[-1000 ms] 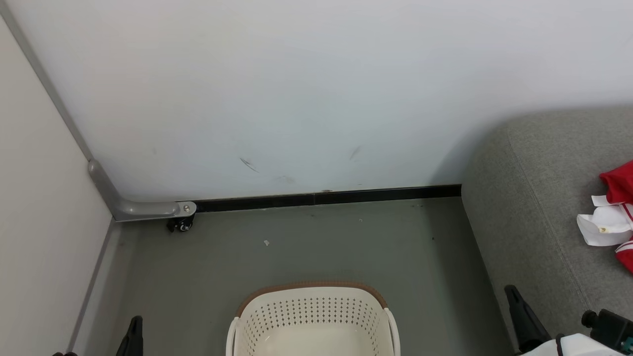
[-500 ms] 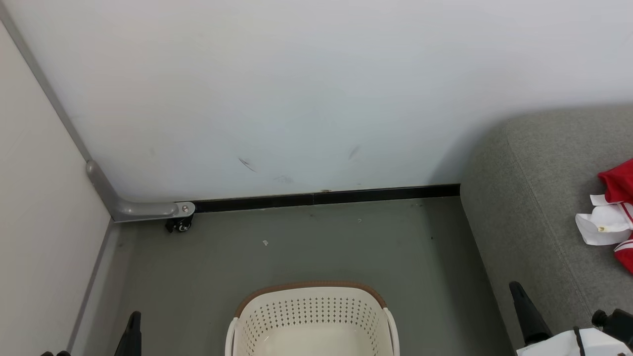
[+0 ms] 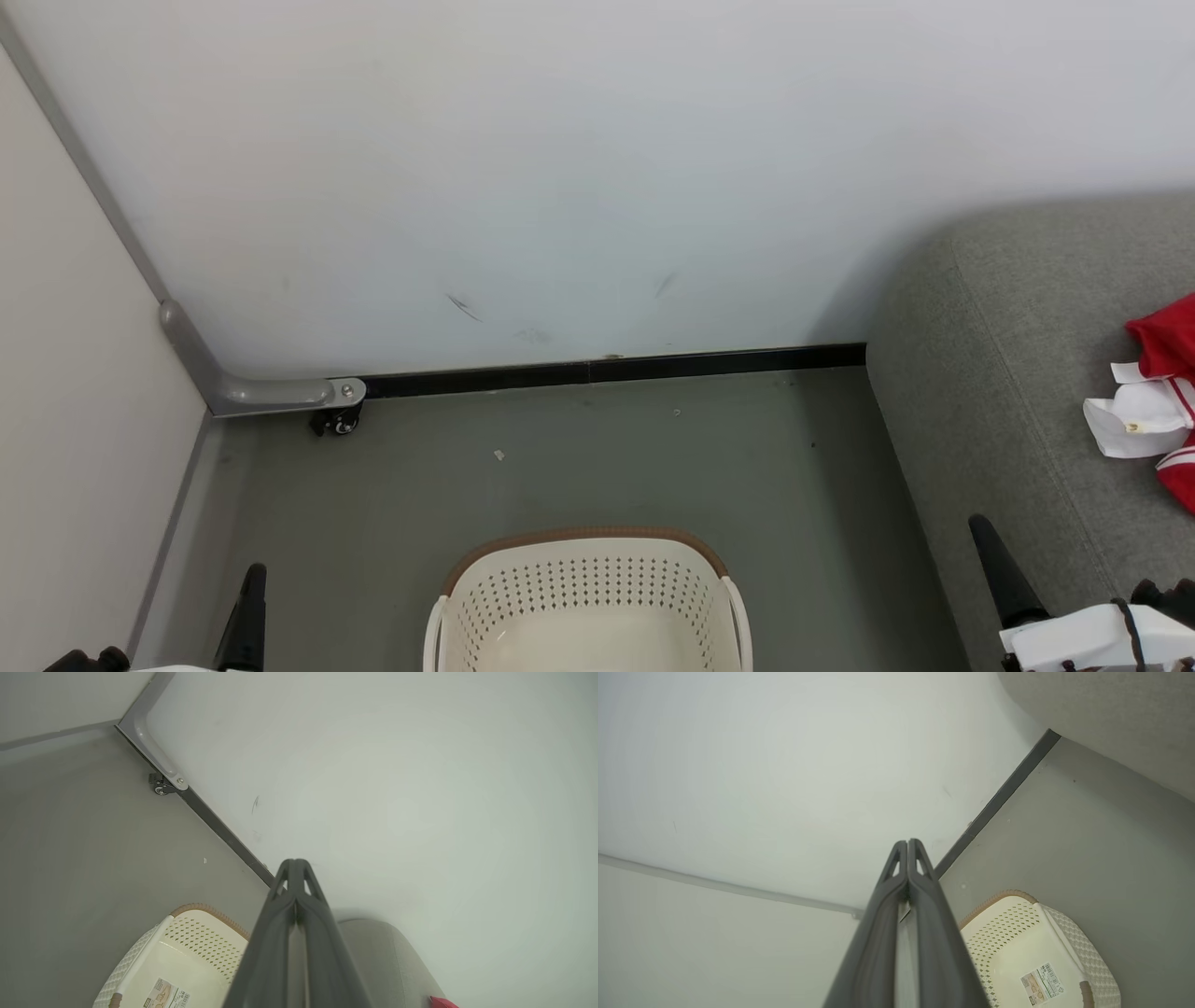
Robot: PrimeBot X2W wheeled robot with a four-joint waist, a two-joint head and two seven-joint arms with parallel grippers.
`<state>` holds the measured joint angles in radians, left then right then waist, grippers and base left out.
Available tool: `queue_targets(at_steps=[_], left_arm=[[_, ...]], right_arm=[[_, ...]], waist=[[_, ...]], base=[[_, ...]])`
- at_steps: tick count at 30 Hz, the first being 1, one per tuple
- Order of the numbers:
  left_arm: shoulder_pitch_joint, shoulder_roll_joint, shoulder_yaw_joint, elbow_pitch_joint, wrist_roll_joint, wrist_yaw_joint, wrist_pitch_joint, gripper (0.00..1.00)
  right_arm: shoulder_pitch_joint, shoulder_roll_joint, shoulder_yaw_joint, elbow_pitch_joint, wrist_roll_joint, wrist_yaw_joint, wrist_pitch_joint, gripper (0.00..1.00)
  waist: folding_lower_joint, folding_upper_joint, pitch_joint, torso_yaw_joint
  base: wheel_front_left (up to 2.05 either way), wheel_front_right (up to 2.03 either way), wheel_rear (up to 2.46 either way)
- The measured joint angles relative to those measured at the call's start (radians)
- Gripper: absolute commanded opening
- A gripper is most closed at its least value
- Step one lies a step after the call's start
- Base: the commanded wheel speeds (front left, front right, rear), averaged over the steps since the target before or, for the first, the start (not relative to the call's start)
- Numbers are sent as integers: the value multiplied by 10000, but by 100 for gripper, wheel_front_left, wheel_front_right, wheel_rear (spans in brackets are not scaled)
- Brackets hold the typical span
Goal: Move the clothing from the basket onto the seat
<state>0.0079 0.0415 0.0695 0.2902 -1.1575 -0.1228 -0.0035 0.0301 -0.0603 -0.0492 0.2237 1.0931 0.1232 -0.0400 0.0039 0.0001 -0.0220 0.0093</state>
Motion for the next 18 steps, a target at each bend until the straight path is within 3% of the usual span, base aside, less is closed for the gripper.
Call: queue_targets(at_steps=[18], left_arm=[[-284,-29,100,-38,-2034,0,577,0]], right_arm=[[-392,0,-228,180,2531,0,504,0]], waist=[[-30,0,152,-44]], base=[[0,0,0]])
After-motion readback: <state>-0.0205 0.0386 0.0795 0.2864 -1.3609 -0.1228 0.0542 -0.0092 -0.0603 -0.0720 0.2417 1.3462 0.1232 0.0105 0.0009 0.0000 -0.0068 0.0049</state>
